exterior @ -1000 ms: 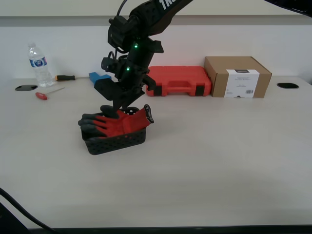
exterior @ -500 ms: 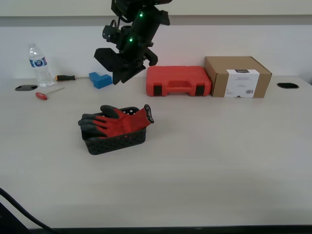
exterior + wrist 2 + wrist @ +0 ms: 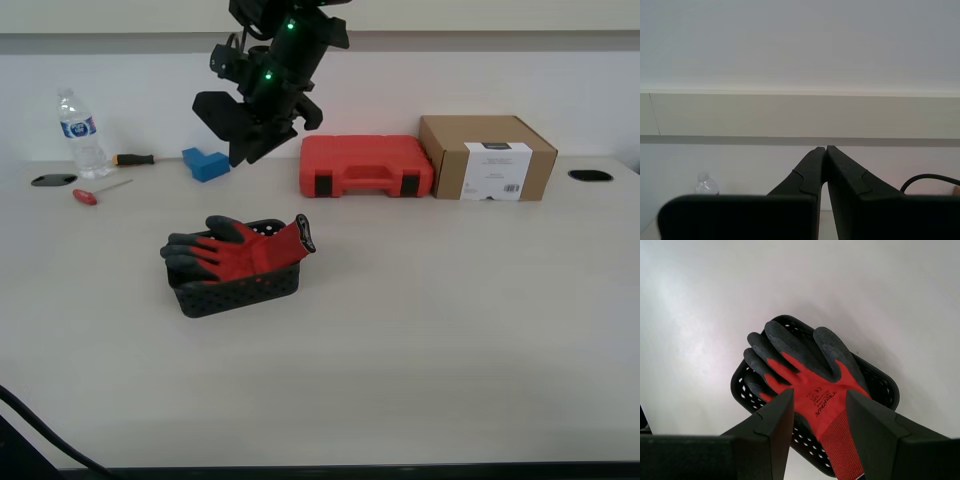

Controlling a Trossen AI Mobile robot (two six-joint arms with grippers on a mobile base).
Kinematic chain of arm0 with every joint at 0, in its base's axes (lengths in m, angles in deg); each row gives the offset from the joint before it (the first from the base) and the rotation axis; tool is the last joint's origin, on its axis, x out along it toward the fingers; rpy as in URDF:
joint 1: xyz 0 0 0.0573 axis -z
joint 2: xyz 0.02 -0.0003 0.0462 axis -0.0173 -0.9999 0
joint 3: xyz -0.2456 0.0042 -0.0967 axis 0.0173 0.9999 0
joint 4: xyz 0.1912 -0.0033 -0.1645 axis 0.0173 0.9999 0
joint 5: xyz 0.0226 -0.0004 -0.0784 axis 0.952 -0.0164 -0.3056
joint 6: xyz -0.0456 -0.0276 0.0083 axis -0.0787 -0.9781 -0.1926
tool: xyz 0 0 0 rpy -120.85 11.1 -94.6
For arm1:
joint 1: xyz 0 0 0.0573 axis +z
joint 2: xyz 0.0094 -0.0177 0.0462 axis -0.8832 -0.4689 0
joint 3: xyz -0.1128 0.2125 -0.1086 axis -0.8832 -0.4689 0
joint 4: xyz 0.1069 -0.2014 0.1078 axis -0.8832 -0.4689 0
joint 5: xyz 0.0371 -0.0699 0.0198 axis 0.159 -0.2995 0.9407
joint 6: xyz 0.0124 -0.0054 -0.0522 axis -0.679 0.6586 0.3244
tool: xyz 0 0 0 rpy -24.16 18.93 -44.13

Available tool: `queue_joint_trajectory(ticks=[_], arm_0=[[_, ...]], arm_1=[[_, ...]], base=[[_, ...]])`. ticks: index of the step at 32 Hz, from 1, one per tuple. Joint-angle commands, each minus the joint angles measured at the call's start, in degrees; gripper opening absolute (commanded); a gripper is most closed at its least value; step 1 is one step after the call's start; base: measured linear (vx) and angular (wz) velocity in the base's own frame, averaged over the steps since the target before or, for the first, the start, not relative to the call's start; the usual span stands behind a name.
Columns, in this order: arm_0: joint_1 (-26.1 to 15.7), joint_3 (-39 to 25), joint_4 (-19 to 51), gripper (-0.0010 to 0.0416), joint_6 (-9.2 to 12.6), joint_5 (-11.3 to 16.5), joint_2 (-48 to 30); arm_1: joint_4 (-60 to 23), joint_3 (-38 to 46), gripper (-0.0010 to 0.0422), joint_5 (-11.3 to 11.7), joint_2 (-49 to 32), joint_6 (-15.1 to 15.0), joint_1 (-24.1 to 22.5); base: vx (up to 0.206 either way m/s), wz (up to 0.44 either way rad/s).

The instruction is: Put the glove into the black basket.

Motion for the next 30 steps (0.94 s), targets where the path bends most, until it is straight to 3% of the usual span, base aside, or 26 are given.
queue_joint_trajectory(ticks=[1, 30], arm_0=[[-0.04, -0.02, -0.09, 0.0143, -0.15, 0.00, 0.02], [-0.07, -0.02, -0.28, 0.0142, -0.15, 0.00, 0.02]], arm_1=[[0.33, 0.04, 0.0000, 0.02, 0.00, -0.04, 0.00], [0.33, 0.04, 0.0000, 0.02, 0.00, -0.04, 0.00]], base=[[0.000, 0.000], [0.000, 0.000]])
